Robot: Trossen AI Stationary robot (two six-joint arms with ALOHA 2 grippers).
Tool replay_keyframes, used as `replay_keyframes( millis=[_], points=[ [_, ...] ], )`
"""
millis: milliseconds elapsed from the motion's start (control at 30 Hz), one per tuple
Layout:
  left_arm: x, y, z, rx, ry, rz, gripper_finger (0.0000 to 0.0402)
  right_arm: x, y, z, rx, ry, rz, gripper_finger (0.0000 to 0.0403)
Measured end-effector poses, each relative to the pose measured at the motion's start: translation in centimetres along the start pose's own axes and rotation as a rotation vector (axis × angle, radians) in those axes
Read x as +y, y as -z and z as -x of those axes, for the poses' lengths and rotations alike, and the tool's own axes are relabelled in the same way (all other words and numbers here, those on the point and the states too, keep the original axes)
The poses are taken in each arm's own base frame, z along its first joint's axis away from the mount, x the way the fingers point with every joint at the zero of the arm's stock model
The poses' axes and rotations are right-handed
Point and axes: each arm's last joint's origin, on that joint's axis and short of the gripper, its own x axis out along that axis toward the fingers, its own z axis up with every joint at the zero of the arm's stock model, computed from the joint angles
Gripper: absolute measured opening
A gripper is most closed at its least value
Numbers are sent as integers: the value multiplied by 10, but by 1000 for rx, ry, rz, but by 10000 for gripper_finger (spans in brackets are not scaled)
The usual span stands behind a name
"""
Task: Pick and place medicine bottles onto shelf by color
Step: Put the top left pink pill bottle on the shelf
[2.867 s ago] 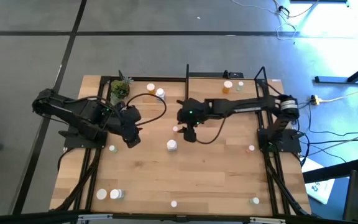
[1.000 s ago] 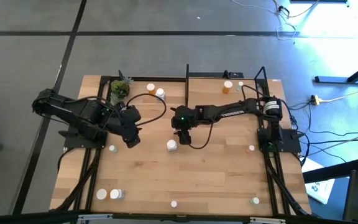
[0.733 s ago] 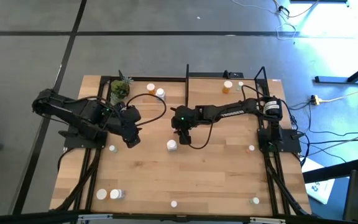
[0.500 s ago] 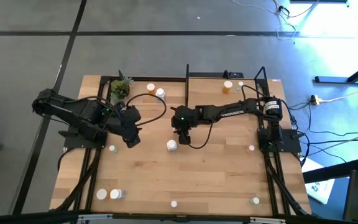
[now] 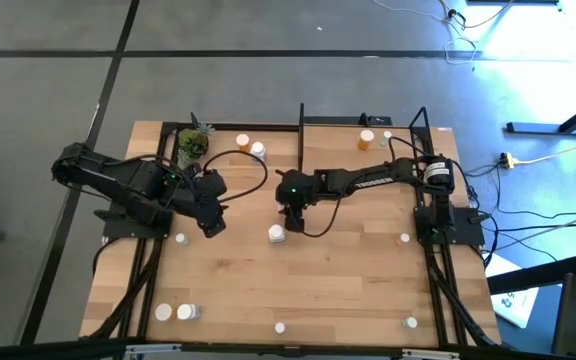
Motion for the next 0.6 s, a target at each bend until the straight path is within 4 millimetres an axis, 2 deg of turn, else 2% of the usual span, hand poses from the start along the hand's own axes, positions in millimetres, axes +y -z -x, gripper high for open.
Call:
replay_keyframes(
  millis=[267,600],
  points=[
    [0,0,0,1,-1,-1,199,2,-7,9,-19,-3,-66,125],
    [1,1,0,5,-5,-4,199,8,-39,45,-1,-5,-81,125]
  ],
)
